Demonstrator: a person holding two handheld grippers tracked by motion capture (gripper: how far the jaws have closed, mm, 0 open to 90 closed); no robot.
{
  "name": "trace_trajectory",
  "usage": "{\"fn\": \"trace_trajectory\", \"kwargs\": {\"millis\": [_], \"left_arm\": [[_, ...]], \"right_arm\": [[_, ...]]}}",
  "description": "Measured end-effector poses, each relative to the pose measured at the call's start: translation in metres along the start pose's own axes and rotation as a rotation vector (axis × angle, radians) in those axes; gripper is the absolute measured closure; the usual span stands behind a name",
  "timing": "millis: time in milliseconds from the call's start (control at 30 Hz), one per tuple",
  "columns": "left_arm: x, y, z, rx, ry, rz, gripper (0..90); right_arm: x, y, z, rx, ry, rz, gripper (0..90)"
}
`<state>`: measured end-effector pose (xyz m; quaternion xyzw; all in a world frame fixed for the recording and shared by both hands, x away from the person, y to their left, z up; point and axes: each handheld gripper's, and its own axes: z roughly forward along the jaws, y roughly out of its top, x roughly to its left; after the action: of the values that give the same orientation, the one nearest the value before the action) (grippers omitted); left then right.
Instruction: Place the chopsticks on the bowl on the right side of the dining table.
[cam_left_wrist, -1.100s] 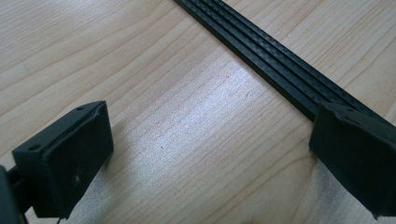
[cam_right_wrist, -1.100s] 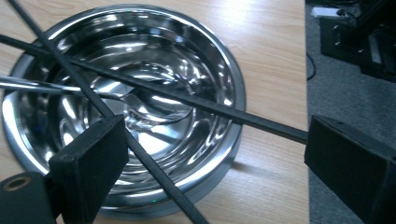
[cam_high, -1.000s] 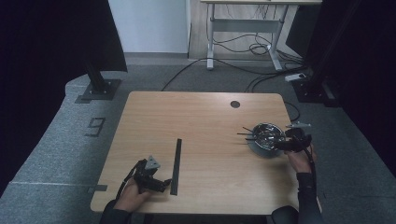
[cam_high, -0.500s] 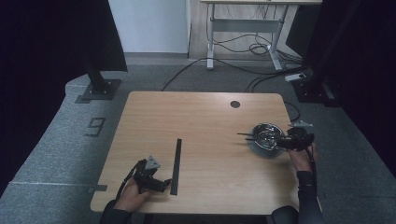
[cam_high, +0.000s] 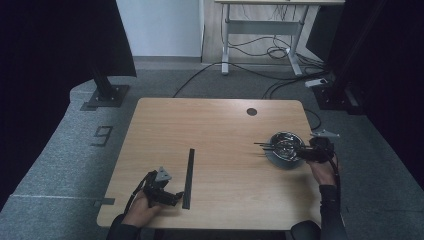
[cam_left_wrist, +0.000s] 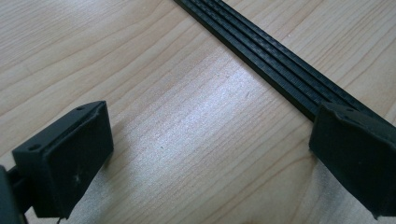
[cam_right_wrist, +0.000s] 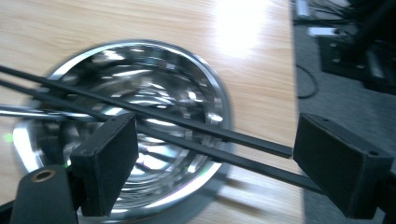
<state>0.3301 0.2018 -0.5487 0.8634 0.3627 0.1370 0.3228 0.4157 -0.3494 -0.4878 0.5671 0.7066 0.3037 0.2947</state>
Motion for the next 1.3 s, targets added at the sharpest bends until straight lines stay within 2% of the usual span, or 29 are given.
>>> {"fn": "trace_trajectory", "kwargs": {"millis": [67,100,133,167,233,267,300,333,433,633,1233,1300], "left_arm": [[0.0,0.0,0.0,0.0,0.0,0.0,0.0],[0.0,0.0,0.0,0.0,0.0,0.0,0.0],[0.0,0.0,0.0,0.0,-0.001,-0.001,0.0],[0.0,0.0,0.0,0.0,-0.001,-0.001,0.0],[0.0,0.0,0.0,0.0,0.0,0.0,0.0],[0.0,0.0,0.0,0.0,0.0,-0.001,0.0],[0.0,0.0,0.0,0.0,0.0,-0.001,0.0],[0.0,0.0,0.0,0.0,0.0,-0.001,0.0],[0.0,0.0,0.0,0.0,-0.001,-0.001,0.0],[0.0,0.0,0.0,0.0,0.0,-0.001,0.0],[0.0,0.0,0.0,0.0,0.0,-0.001,0.0],[0.0,0.0,0.0,0.0,-0.001,-0.001,0.0]], "right_arm": [[0.002,0.0,-0.001,-0.003,0.011,0.001,15.8],[0.004,0.001,-0.001,-0.004,0.028,0.002,20.0],[0.011,0.001,-0.002,-0.005,0.058,-0.013,34.9],[0.013,0.001,-0.002,-0.003,0.071,-0.028,44.4],[0.022,0.0,0.0,0.002,0.112,-0.084,56.8],[0.027,0.0,0.002,0.014,0.117,-0.116,60.1],[0.027,0.0,0.002,0.014,0.117,-0.116,60.1],[0.035,-0.001,0.006,0.031,0.123,-0.156,65.3],[0.042,-0.003,0.012,0.05,0.128,-0.181,67.6],[0.046,-0.004,0.018,0.069,0.119,-0.182,66.7],[0.038,-0.006,0.019,0.071,0.104,-0.162,59.3],[0.036,-0.005,0.017,0.065,0.101,-0.16,56.3]]}}
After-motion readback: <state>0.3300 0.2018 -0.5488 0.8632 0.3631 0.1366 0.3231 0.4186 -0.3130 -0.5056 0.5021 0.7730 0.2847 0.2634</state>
